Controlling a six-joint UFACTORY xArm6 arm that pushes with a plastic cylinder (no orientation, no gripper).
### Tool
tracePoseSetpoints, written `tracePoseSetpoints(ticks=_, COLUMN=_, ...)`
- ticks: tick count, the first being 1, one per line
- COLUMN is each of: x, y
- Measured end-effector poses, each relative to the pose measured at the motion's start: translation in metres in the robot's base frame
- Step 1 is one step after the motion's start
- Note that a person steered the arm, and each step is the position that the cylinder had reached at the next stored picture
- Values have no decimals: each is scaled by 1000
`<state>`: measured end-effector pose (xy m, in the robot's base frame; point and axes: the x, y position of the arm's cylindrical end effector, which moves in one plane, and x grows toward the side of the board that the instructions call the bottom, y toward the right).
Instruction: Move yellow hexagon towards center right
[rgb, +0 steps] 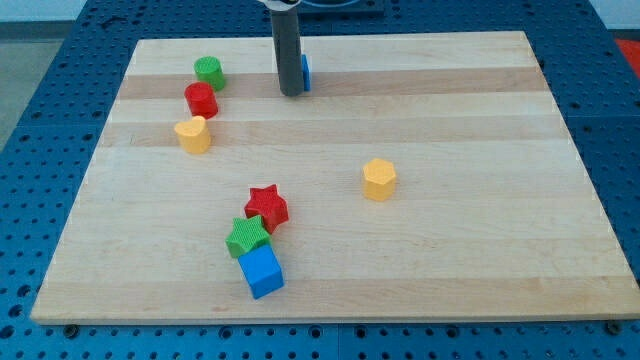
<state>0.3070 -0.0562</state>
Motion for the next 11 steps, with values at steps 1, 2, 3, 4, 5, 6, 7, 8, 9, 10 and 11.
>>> tracePoseSetpoints(ticks=1, x=14, y=25)
tracePoseSetpoints(ticks=2, x=35, y=72)
tracePoseSetpoints(ticks=3, x=74, y=103)
tracePoseSetpoints(ticks=4, x=134, y=103)
tracePoseSetpoints(ticks=5, x=186, y=97)
tracePoseSetpoints(ticks=6, x=203, y=91)
tracePoseSetpoints(ticks=7, x=206, y=87)
tracePoseSetpoints(ticks=8, x=235, y=71)
tracePoseSetpoints(ticks=9, x=269, y=76)
tracePoseSetpoints(ticks=10, x=275, y=121)
tracePoseSetpoints(ticks=11, x=256, y=139)
